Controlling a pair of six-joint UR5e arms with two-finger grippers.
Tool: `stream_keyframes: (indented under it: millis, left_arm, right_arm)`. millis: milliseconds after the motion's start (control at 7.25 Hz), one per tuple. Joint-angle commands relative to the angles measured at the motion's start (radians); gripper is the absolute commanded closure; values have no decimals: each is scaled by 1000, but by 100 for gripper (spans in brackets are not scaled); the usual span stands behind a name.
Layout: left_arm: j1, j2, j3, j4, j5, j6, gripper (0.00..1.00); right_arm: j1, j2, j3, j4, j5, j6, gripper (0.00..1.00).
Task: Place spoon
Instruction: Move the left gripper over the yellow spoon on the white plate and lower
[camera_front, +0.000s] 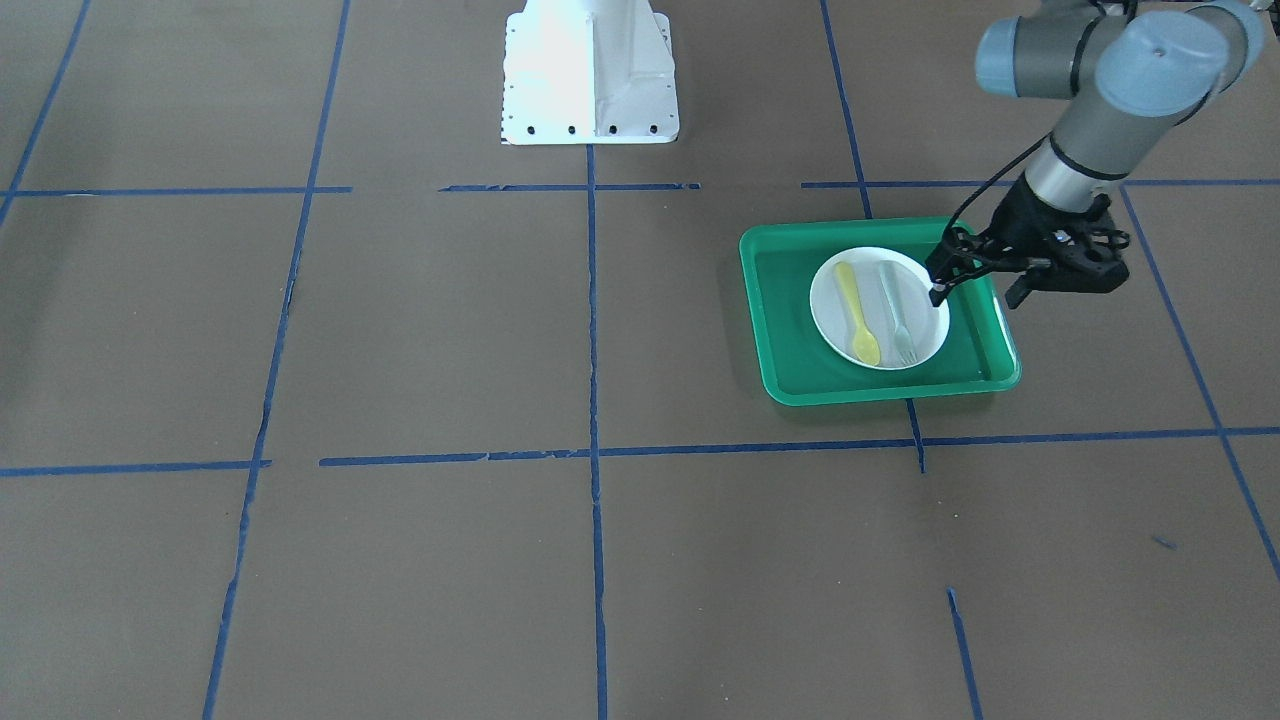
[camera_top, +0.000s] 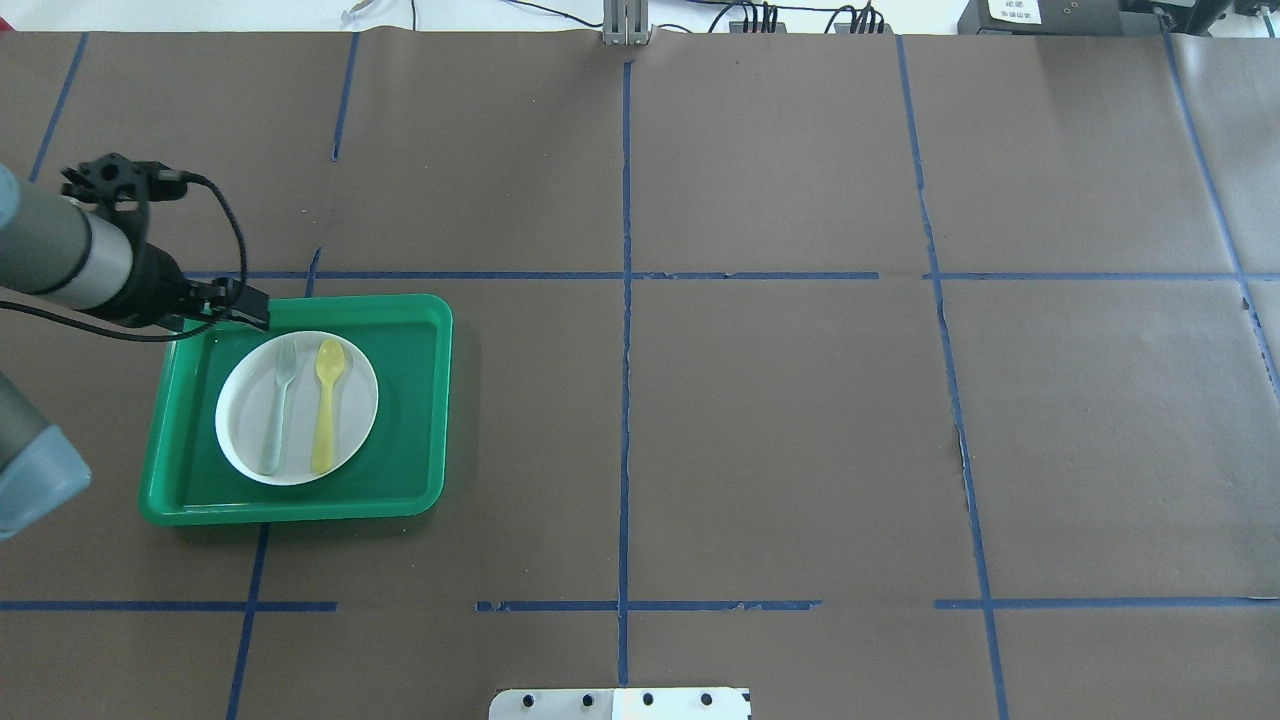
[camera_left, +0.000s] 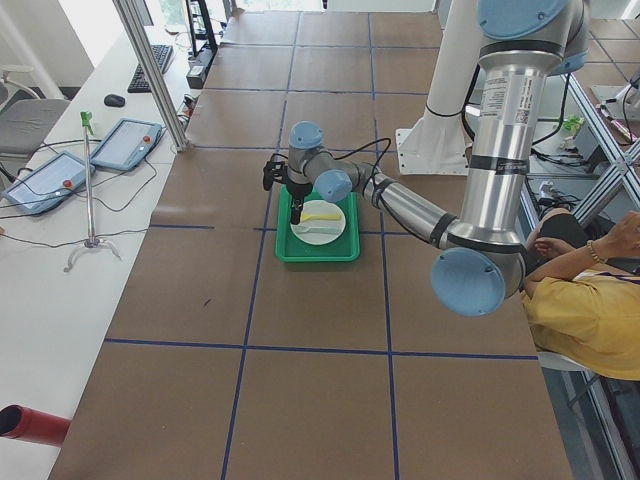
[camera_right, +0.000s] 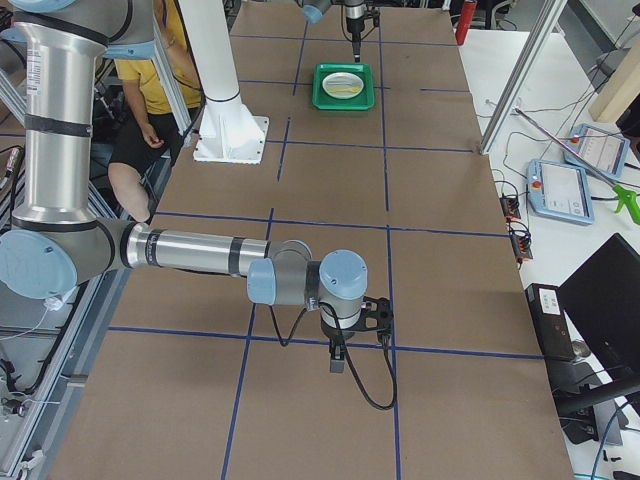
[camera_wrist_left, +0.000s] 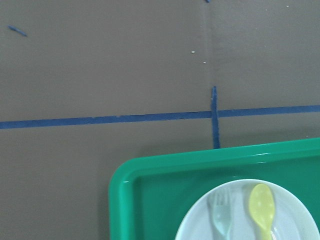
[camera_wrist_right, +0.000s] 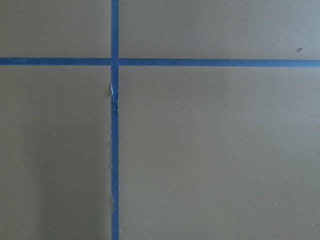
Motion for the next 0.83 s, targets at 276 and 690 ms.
stream_keyframes:
  millis: [276,690]
  left_arm:
    - [152,-99,109,-1,89,-129,17]
    - [154,-88,115,1,85,-123,51]
  right_arm:
    - [0,0,0,0,0,0,0]
    - [0,0,0,0,0,0,0]
